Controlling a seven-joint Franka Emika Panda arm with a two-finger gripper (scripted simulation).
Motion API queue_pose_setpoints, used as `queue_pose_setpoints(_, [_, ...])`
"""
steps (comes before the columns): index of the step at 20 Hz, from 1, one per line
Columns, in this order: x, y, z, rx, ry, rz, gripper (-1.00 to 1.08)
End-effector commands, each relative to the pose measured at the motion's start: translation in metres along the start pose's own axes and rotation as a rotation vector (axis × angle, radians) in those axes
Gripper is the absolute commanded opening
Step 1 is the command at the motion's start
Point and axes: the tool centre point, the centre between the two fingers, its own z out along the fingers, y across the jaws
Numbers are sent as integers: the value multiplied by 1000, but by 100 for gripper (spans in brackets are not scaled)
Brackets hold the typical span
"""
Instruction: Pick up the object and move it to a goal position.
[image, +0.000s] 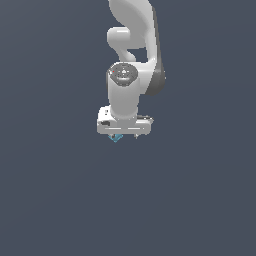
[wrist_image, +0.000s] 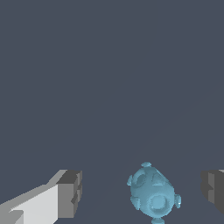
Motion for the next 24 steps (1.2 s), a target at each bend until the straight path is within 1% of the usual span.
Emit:
queue_pose_setpoints(1, [0, 0, 0, 0, 0, 0, 100])
queue_pose_setpoints(3, [1, 3, -2, 1, 4, 8, 100])
queue_pose_setpoints(8, [9, 24, -16, 7, 40, 70, 100])
queue_pose_setpoints(10, [11, 28, -19, 8, 47, 78, 100])
queue_pose_setpoints(17, [8, 27, -15, 10, 45, 95, 100])
queue_pose_setpoints(24, [-5, 31, 1, 17, 46, 193, 100])
